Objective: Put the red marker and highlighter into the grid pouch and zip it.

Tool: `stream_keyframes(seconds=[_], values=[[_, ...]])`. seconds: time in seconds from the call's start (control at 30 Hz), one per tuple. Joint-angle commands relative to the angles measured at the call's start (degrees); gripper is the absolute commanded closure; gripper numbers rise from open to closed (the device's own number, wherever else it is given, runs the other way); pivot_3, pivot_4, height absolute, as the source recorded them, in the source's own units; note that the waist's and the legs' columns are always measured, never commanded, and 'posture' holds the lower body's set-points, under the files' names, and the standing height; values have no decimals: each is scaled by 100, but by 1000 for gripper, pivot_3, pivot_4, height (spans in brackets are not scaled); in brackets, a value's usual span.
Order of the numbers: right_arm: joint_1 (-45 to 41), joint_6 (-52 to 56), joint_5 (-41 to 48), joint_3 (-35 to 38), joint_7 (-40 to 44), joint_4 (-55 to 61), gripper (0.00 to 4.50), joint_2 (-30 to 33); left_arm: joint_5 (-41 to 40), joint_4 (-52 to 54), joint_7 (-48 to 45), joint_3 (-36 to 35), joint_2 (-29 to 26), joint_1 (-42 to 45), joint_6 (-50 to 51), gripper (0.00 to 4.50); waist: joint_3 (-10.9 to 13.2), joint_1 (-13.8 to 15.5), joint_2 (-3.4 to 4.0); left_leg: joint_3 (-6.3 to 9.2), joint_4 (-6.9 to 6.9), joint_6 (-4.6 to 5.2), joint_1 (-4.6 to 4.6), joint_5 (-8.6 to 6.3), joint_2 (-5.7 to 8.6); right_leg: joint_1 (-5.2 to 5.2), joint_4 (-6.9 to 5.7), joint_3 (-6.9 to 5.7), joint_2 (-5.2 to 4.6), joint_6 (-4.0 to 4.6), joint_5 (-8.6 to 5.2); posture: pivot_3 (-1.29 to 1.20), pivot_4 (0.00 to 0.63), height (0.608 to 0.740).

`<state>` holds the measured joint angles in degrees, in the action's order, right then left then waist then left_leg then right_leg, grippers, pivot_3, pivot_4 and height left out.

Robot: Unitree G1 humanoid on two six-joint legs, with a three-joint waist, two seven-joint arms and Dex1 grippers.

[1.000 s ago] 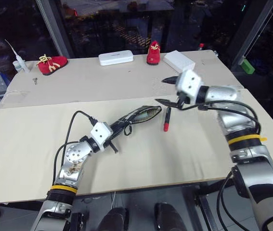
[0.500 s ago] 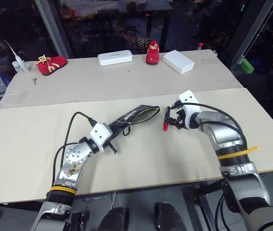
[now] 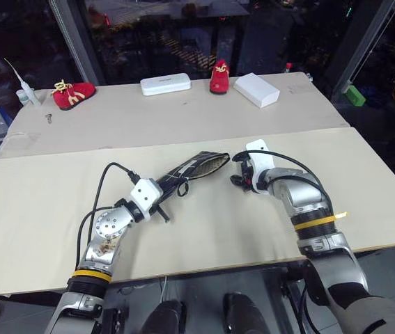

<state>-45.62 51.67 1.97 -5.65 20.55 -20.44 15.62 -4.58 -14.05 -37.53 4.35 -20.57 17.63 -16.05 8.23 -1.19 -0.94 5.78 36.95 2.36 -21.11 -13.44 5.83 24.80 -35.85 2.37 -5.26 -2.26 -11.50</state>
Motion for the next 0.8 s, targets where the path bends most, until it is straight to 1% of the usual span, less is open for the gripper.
stream_keyframes(seconds=[0.03, 0.1, 0.13, 0.17, 0.23, 0.3, 0.4, 0.47, 0.5, 0.6, 0.67, 0.8], values=[[91, -130, -64, 150, -210, -235, 3013, 36, -19, 274, 80, -49, -7, -20, -1, 4500, 0, 8, 0, 0, 0, 0, 6, 0, 0, -8, 1, -1, 1, 0, 0, 0, 150, 740], [91, -202, -59, 186, -229, -227, 3563, 87, -25, 326, 87, -49, -15, -37, 26, 4500, 0, 12, 0, 0, 2, 0, 7, 0, 0, -12, 2, -2, 1, 0, 0, 0, 150, 740], [72, -319, -77, 223, -266, -226, 3919, 117, -29, 349, 87, -48, -20, -42, 42, 4500, 0, 14, 0, 0, 2, 0, 6, 0, 0, -12, 3, -3, 1, 0, 0, 0, 150, 740], [54, -502, -89, 300, -349, -215, 3976, 123, -30, 375, 89, -46, -23, -51, 58, 4500, 0, 16, 0, 1, 2, 0, 6, 0, 0, -12, 3, -3, 1, 0, 0, 0, 150, 740], [11, -1119, -271, 284, -517, -215, 3977, 245, -35, 407, 85, -43, -28, -46, 87, 4500, 0, 30, 0, 1, 2, 0, 3, 0, 0, -9, 3, -3, 0, 0, 0, 0, 150, 740], [35, -2023, -560, -7, -386, -79, 3977, 523, -36, 430, 81, -40, -29, -32, 121, 4500, 0, 44, 0, 1, 2, 0, -5, 0, 3, 1, 3, -3, -1, 0, 0, 0, 150, 740], [-9, -3133, -584, -145, 216, 318, 3977, 955, -44, 437, 53, -29, -29, -5, 160, 4500, 0, 27, 0, -1, 1, 0, -32, 0, 11, 29, 3, -1, -4, -1, 0, 0, 150, 740], [-45, -4094, -740, -259, 594, 497, 3977, 1377, -49, 422, 35, -24, -31, 5, 169, 4500, 0, -16, 0, -3, 1, 0, -40, 1, 7, 39, 3, -2, 0, -1, 0, 0, 150, 740], [41, -4750, -836, -417, 1021, 714, 3977, 1741, -56, 407, 18, -21, -32, 11, 169, 4500, 0, -22, 0, -4, -2, 0, -41, 1, 6, 39, 5, -2, 0, -1, 0, 0, 150, 740], [280, -5926, -1044, -737, 1792, 1050, 3977, 2422, -65, 364, -9, -9, -25, 33, 160, 4500, 1, -14, -1, -5, -4, 0, -41, 0, 3, 36, 9, -7, 1, -4, -2, 0, 150, 740], [394, -6421, -1199, -874, 2040, 1107, 3977, 2685, -71, 334, -22, -5, -18, 49, 146, 4500, 2, -9, -3, -7, -2, 1, -33, -1, 0, 25, 13, -9, 3, -5, -2, 0, 150, 740], [518, -7108, -1505, -1033, 2256, 1055, 3977, 2912, -61, 259, -30, 17, 26, 103, 117, 4500, 4, -3, -7, -16, 0, 2, -10, -1, -1, 0, 17, -6, 0, -5, -2, 0, 150, 740]])
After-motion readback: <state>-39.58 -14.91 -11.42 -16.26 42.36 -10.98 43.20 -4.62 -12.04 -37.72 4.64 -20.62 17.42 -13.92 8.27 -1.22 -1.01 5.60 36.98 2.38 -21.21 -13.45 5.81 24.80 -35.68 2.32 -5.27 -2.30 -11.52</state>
